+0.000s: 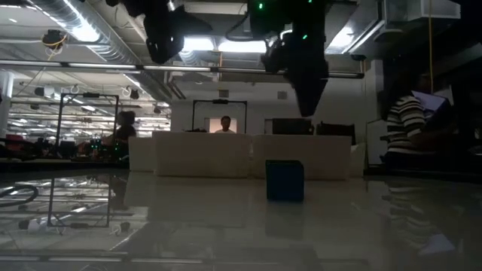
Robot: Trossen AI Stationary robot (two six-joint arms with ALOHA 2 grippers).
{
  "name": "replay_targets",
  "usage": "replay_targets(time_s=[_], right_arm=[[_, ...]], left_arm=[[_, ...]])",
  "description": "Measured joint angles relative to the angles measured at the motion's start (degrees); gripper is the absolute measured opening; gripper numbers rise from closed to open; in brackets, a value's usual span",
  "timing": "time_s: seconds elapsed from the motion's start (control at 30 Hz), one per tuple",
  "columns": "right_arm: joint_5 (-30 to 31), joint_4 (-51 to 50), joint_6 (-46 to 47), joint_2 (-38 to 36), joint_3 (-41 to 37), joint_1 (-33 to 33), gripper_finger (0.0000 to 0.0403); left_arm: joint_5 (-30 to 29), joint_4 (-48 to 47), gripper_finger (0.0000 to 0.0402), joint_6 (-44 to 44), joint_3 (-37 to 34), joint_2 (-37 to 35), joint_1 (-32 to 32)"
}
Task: Sort blocks
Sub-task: Put the green block into the top center bin
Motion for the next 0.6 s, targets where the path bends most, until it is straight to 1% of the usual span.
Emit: replay_targets(time_s=[0.13,0.27,0.37,0.6], right_arm=[[-0.88,-3.18,-10.47,-0.02,0.00,5.19,0.0237],[-0.70,-3.14,-16.80,-0.02,0.00,9.66,0.0237],[-0.69,-1.77,-18.36,-0.05,0.00,12.37,0.0237],[-0.76,6.85,-18.33,-0.12,-3.29,16.56,0.0237]], left_arm=[[-5.24,5.69,0.0155,-6.81,0.00,3.85,-1.80],[-9.25,11.83,0.0155,-12.70,0.00,8.57,-3.17],[-9.86,13.26,0.0155,-18.06,0.00,11.57,-3.73],[-10.11,13.69,0.0155,-30.80,0.00,17.86,-5.40]])
